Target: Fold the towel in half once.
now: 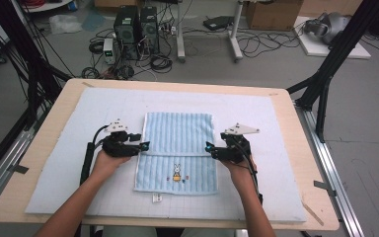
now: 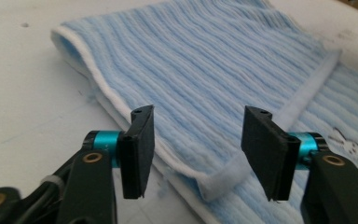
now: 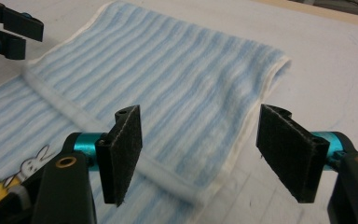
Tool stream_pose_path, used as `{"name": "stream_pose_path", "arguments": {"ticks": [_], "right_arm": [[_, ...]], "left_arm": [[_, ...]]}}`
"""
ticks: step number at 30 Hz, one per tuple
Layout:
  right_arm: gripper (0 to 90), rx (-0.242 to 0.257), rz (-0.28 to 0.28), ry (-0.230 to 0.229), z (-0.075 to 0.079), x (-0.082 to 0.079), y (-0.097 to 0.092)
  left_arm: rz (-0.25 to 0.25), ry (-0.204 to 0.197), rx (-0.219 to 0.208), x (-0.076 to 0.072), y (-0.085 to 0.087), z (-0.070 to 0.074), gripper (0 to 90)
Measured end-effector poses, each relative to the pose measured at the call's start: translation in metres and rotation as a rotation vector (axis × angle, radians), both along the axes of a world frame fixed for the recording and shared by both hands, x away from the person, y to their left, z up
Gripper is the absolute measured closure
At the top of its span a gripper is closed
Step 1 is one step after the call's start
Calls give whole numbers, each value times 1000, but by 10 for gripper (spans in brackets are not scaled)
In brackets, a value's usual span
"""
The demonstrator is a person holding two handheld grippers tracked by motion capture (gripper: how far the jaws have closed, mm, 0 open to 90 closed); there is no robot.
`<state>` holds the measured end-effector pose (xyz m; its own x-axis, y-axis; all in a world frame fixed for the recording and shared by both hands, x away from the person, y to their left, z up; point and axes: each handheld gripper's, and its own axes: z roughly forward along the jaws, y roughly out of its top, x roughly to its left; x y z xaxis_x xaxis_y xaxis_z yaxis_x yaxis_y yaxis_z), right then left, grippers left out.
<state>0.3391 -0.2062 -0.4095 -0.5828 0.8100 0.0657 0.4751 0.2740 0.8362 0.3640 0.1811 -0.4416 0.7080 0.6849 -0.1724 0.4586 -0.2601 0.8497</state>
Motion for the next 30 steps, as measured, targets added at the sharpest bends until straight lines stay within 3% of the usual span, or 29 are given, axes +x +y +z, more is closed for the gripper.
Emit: {"name": "stream_pose_path", "arguments": {"ticks": [9,13,18,22,30], "right_arm": [[307,-16,-12,23,-16,-20,-12],[307,-18,-26,24,-17,-20,-16],[310,-53,-43,27,-21,-19,-20],[376,-100,-24,39,-26,-18,-18],[447,-128,57,29,-29,-16,-1]], "left_arm": [[-37,-21,72,-9,-8,-7,494],[-38,-40,134,-12,-13,-8,588],[-68,-84,182,-17,-19,-8,816],[-72,-85,162,-19,-18,-4,856],[-50,-87,47,-20,-9,5,855]]}}
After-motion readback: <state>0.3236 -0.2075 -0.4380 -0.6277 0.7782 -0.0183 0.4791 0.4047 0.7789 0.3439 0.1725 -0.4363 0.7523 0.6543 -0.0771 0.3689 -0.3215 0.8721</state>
